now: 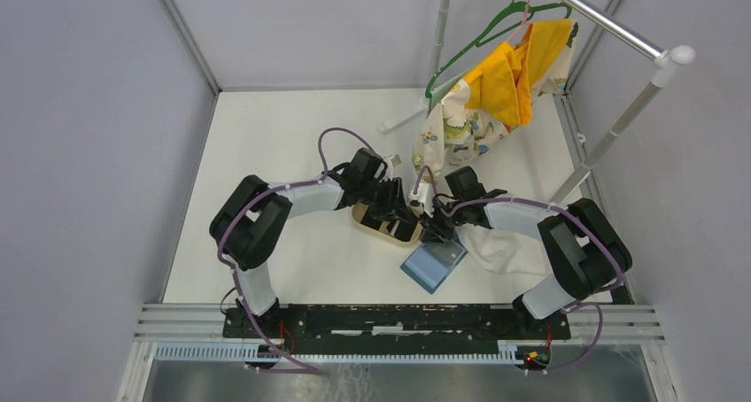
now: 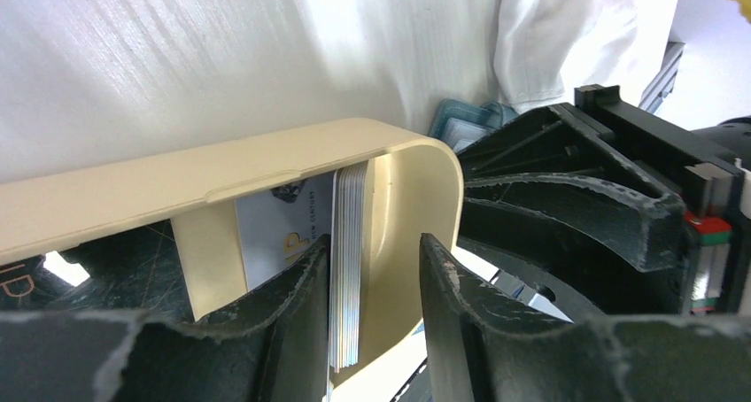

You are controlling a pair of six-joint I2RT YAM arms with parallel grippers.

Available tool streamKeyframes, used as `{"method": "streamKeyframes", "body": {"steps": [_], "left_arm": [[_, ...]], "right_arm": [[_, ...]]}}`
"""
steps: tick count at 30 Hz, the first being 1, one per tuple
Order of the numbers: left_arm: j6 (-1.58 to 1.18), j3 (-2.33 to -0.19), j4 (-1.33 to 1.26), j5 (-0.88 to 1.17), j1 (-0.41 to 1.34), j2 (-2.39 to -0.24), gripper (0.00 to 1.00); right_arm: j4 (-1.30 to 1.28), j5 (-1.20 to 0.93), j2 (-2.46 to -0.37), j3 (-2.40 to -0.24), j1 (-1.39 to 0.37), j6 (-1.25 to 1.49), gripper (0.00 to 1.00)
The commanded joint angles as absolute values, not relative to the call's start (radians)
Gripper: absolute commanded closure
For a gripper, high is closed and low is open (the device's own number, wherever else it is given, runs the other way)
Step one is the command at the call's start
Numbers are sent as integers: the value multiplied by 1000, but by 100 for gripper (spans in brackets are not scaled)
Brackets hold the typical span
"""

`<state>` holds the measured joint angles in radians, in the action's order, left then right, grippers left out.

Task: Put the credit cards into the card holder
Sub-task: Pick up the credit card from the storage box.

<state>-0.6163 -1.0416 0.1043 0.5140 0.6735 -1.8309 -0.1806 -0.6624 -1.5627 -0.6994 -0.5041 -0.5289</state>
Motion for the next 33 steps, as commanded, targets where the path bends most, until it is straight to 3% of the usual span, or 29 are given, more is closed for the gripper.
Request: {"method": "streamKeyframes", "body": {"steps": [1,15,27,33], "left_arm": [[-612,-1062,105,562,662,-1778,55],[-585,-1033,124,573,604,-1749,63],[-560,-1018,152,504,585,-1751,97],[-522,-1018,211,364,584,-1682,98]], "right_arm": [[-162,-681,-1559,-735,-509,-540,67],[-163,-681,-1560,-735,-509,-540,67],[-164,-678,-1559,-735,-508,-542,67],[-175,-656,-1547,-741,-509,-559,67]]}}
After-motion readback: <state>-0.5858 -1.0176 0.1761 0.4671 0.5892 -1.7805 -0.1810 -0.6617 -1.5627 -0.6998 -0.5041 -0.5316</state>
